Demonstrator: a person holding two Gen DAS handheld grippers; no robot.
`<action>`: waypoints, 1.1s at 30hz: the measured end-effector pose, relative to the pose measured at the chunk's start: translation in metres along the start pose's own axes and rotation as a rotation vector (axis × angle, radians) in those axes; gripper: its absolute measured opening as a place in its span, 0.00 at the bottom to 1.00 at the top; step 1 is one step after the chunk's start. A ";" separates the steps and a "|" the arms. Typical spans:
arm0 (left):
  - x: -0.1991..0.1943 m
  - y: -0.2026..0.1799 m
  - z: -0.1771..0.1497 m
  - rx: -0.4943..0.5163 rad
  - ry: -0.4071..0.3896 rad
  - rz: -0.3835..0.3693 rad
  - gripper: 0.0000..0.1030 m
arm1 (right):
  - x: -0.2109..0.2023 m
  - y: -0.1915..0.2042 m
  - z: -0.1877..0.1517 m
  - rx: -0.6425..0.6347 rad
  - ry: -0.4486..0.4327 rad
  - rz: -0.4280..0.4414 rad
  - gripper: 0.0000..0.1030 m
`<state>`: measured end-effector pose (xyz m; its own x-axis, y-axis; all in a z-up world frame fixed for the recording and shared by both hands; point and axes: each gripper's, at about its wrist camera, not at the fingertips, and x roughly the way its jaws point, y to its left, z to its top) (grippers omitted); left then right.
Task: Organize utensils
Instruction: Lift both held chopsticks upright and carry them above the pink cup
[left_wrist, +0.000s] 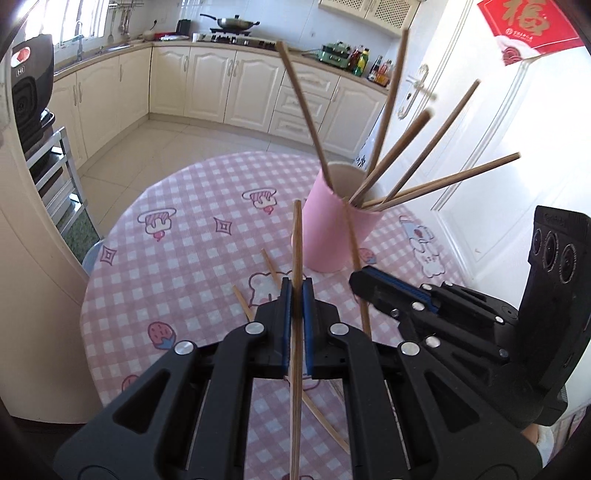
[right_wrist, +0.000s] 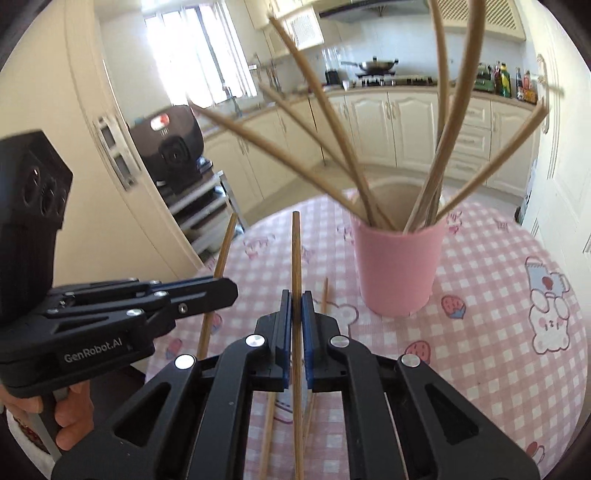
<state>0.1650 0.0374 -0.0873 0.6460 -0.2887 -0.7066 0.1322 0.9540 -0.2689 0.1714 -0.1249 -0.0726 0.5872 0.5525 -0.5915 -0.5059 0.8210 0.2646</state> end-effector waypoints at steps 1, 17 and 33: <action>-0.006 -0.002 -0.002 0.004 -0.010 -0.003 0.06 | -0.007 0.001 0.001 0.002 -0.022 0.005 0.04; -0.064 -0.035 0.001 0.065 -0.119 -0.049 0.06 | -0.073 0.011 0.005 -0.026 -0.213 -0.044 0.04; -0.081 -0.054 0.012 0.110 -0.157 -0.047 0.06 | -0.090 0.012 0.010 -0.022 -0.238 -0.067 0.04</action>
<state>0.1145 0.0107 -0.0078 0.7457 -0.3250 -0.5817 0.2406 0.9454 -0.2198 0.1187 -0.1631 -0.0088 0.7512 0.5171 -0.4102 -0.4727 0.8552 0.2125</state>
